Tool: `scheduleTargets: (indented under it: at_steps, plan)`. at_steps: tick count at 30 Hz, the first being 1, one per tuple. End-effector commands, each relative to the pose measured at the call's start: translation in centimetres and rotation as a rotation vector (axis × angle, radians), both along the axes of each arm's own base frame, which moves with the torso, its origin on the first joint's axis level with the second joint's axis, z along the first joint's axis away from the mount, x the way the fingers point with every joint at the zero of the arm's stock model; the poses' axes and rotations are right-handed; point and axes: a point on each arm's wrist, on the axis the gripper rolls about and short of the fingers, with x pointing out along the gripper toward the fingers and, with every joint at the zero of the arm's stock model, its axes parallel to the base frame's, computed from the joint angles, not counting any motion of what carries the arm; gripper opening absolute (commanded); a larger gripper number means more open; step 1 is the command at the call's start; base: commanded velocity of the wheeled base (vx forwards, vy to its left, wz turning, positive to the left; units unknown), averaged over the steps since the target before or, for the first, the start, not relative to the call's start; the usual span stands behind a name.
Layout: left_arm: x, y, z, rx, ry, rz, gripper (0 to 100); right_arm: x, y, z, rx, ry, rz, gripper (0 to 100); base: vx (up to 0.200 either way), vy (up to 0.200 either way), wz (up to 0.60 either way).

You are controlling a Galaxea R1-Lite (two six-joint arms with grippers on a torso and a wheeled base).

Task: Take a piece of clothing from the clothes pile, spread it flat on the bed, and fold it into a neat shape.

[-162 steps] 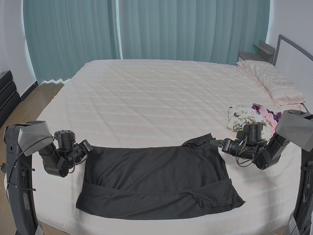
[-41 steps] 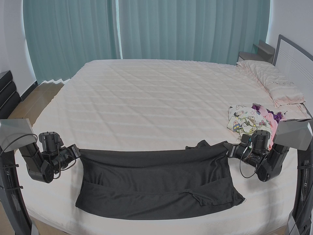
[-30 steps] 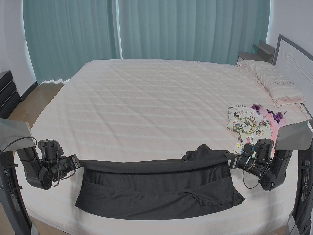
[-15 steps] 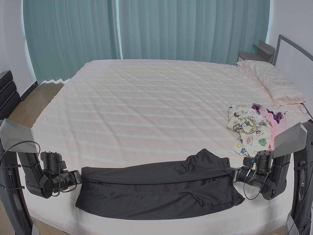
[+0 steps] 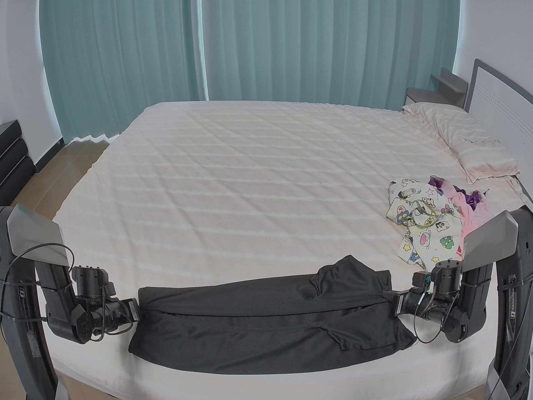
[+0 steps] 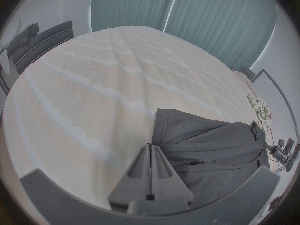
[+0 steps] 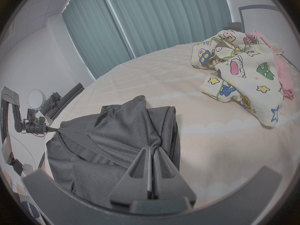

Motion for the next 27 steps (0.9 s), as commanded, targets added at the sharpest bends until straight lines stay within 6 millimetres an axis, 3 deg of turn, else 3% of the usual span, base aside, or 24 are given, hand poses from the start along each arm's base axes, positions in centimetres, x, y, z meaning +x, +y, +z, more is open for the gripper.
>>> scheduleTargets:
  at_steps: [1, 2, 3, 4, 10, 16, 23, 27]
  plan:
    - [-0.4, -0.2, -0.4, -0.002, 0.021, -0.005, 0, -0.1, 0.0, -0.4, -0.001, 0.008, 0.000, 0, 0.000, 0.000, 0.00]
    - [-0.4, -0.3, -0.5, -0.002, 0.023, -0.008, 100, -0.1, 0.0, -0.5, -0.001, 0.010, 0.000, 0, 0.000, 0.000, 0.00]
    - [-0.4, -0.3, -0.5, -0.002, 0.023, -0.008, 100, -0.1, 0.0, -0.5, -0.001, 0.010, 0.000, 0, 0.000, 0.000, 0.00]
    - [-0.5, -0.3, -0.5, -0.001, 0.027, -0.008, 100, -0.1, 0.0, -0.5, -0.001, 0.013, 0.002, 100, 0.000, 0.000, 0.00]
    - [-0.8, -0.3, -0.3, 0.001, 0.027, -0.007, 100, 0.2, -0.1, -0.2, 0.002, -0.005, -0.007, 100, 0.000, 0.000, 0.00]
    - [-1.5, -0.3, 0.9, -0.003, -0.036, 0.005, 100, 0.6, -0.9, 1.7, 0.012, -0.061, -0.036, 100, 0.000, 0.000, 0.00]
    - [-3.0, 0.2, 3.8, -0.070, -0.112, 0.072, 100, 0.7, -1.5, 4.9, 0.081, -0.131, -0.081, 100, 0.000, 0.000, 0.00]
    - [-3.4, -0.2, 5.8, -0.243, -0.167, 0.114, 100, 0.2, -0.6, 5.8, 0.175, -0.107, -0.112, 100, 0.000, 0.000, 0.00]
